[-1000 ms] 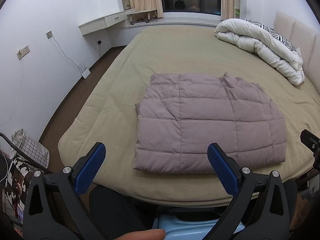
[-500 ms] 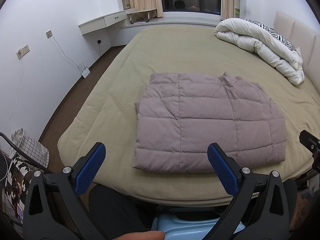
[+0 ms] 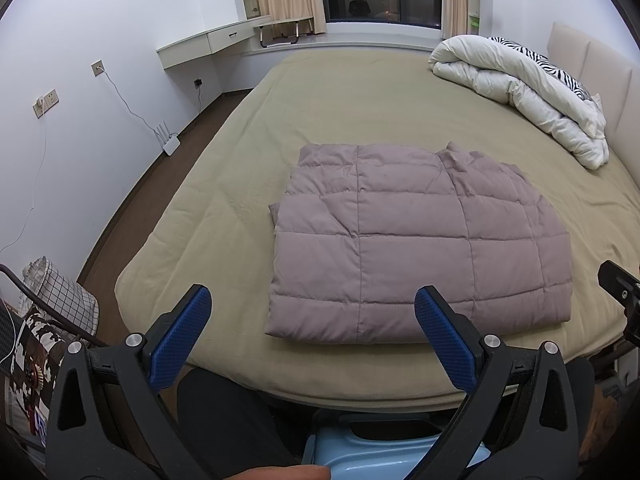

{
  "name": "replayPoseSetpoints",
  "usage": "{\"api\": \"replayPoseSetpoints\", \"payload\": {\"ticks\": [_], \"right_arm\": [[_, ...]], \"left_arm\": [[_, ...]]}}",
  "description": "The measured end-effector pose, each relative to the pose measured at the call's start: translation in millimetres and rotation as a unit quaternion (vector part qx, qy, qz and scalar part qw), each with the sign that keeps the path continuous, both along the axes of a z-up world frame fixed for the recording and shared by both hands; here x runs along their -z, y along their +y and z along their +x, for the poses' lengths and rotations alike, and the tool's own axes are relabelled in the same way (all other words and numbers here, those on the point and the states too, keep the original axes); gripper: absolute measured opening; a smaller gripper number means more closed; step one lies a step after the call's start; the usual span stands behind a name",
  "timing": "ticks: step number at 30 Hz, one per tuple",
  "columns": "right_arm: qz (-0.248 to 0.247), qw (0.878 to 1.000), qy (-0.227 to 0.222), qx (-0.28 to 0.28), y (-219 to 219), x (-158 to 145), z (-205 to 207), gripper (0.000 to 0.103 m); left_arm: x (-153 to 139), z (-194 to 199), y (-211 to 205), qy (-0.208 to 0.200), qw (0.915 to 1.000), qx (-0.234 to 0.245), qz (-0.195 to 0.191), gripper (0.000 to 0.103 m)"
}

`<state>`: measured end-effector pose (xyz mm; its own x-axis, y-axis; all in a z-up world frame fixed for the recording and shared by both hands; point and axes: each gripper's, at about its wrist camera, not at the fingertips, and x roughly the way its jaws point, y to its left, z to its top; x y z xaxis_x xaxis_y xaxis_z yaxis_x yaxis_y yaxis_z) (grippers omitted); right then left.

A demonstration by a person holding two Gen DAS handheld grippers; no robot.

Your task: Fold large clothes

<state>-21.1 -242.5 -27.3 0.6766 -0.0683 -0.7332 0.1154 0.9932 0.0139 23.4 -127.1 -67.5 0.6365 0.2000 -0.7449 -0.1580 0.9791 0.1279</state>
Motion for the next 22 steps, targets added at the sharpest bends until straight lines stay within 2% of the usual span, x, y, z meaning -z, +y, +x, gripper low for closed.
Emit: {"api": "replayPoseSetpoints", "payload": {"ticks": [22], "right_arm": [[0.002, 1.0, 0.004, -0.003, 0.0, 3.9, -2.2, 0.103]], "left_arm": [[0.4, -1.4, -6.3, -0.009, 0.9999, 0.006, 0.002, 0.103]]}}
